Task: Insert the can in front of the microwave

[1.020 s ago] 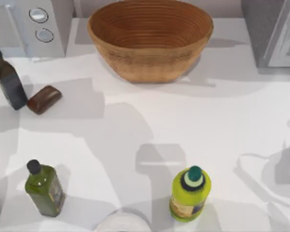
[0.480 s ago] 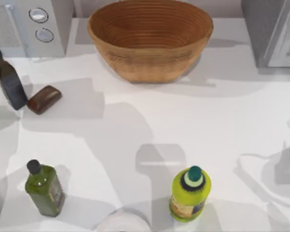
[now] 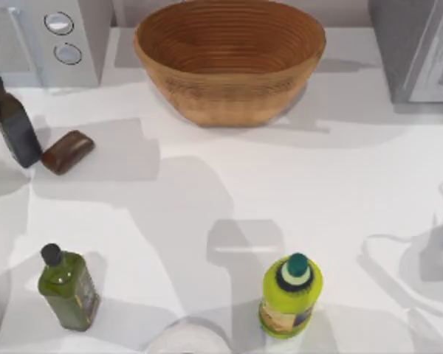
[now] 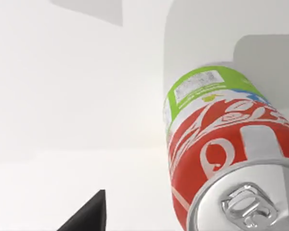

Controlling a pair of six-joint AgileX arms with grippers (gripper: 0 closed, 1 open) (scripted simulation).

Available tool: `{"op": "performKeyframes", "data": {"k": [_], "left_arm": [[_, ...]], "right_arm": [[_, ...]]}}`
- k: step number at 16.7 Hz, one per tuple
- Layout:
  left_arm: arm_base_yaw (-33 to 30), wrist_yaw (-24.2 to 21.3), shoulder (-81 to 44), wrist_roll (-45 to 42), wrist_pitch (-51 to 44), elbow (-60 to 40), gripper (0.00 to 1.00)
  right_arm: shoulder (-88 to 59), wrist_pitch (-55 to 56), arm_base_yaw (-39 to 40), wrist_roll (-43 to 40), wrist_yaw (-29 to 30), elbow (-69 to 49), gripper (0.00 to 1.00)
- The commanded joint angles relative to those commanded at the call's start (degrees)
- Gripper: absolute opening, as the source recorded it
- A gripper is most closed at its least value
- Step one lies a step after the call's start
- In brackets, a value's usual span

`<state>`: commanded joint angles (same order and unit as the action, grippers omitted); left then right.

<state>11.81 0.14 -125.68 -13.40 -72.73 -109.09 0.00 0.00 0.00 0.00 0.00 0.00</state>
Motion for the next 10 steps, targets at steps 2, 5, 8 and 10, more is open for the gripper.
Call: {"op": "performKeyframes", "data": {"k": [2,5,8,10], "left_arm": [[0.36,0.66,-0.89,-0.78,0.04,-2.58,1.0],[1.19,0.99,-2.01,-1.39,-3.0,-6.69,1.0],[1.04,0.75,-2.19,-1.2,-6.75,-8.69,1.0],[0.37,0.18,-1.05,-0.61,-8.36,-8.89,1.0]], "right_arm": [[0.0,0.0,0.0,0.0,0.0,0.0,1.0],[0.0,0.0,0.0,0.0,0.0,0.0,1.0],[0.0,0.0,0.0,0.0,0.0,0.0,1.0],[0.0,0.0,0.0,0.0,0.0,0.0,1.0]]}}
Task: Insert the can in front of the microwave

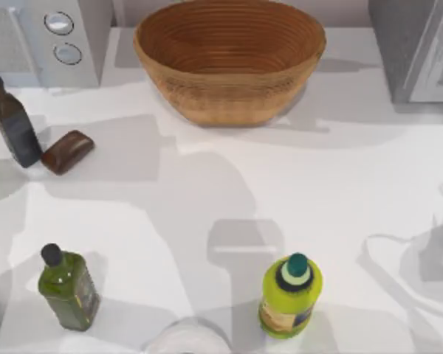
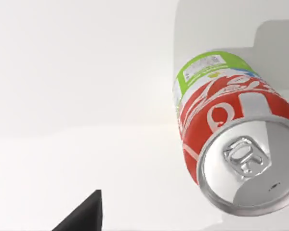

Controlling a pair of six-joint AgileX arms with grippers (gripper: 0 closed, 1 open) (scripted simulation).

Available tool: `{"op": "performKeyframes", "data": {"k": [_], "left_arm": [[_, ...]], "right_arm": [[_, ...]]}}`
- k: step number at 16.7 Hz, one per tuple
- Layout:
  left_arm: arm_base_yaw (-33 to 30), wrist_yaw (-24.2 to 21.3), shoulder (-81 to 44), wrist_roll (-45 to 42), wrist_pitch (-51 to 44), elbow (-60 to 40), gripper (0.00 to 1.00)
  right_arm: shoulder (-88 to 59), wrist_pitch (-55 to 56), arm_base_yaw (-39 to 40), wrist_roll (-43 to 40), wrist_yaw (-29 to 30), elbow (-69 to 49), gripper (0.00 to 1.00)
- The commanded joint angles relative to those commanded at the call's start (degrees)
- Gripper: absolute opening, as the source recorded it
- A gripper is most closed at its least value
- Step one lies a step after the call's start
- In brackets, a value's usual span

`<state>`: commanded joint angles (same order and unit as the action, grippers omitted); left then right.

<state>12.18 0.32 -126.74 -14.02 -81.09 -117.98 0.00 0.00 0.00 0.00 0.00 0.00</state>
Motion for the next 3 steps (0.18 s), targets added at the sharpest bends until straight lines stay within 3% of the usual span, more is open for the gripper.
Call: {"op": "performKeyframes", "data": {"k": [3], "left_arm": [[-0.73,-0.54,1.15,0.92,-0.94,0.29,1.0]], "right_arm": [[0.0,0.0,0.0,0.0,0.0,0.0,1.0]]}}
